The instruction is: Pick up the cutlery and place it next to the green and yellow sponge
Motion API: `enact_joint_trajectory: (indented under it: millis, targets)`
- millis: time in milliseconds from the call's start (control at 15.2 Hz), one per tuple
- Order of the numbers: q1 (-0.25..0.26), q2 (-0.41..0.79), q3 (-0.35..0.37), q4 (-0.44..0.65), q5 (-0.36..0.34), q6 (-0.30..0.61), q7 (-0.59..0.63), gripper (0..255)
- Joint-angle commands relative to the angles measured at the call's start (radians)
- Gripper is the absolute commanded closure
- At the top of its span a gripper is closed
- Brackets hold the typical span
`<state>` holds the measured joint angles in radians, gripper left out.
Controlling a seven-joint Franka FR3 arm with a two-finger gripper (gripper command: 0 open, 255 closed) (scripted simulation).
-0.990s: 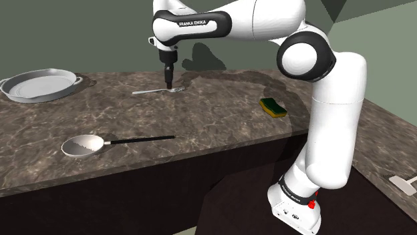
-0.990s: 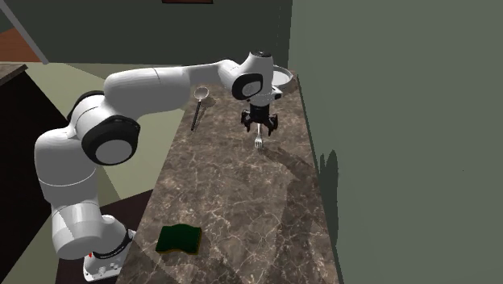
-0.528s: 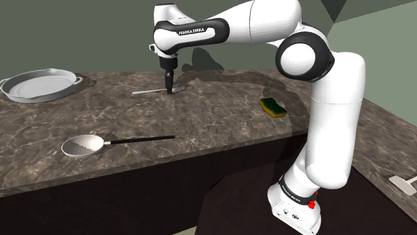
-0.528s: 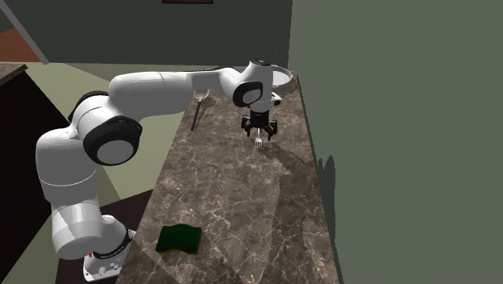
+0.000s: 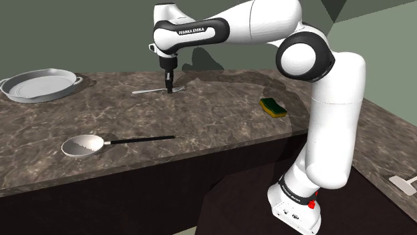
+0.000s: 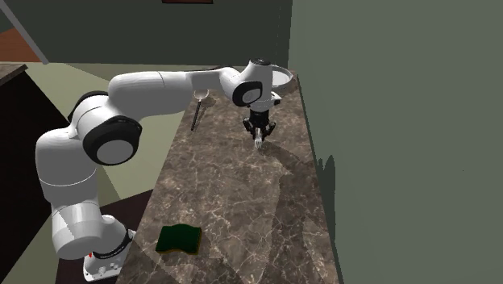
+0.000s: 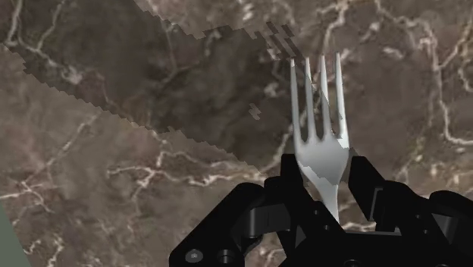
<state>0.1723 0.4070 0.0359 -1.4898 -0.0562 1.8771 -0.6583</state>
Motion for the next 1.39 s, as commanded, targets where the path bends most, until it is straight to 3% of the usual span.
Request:
enact_joint_trajectory:
  millis: [0,396,1320]
  targets:
    - [-0.001,0.003,-0.001,-0.002,-0.001,0.001,0.0,255]
    - [-0.001,0.003,-0.001,-0.001,-0.001,0.001,0.0,255]
    - [0.001,-0.005,0.0,0.176,0.001,-0.184,-0.007,255]
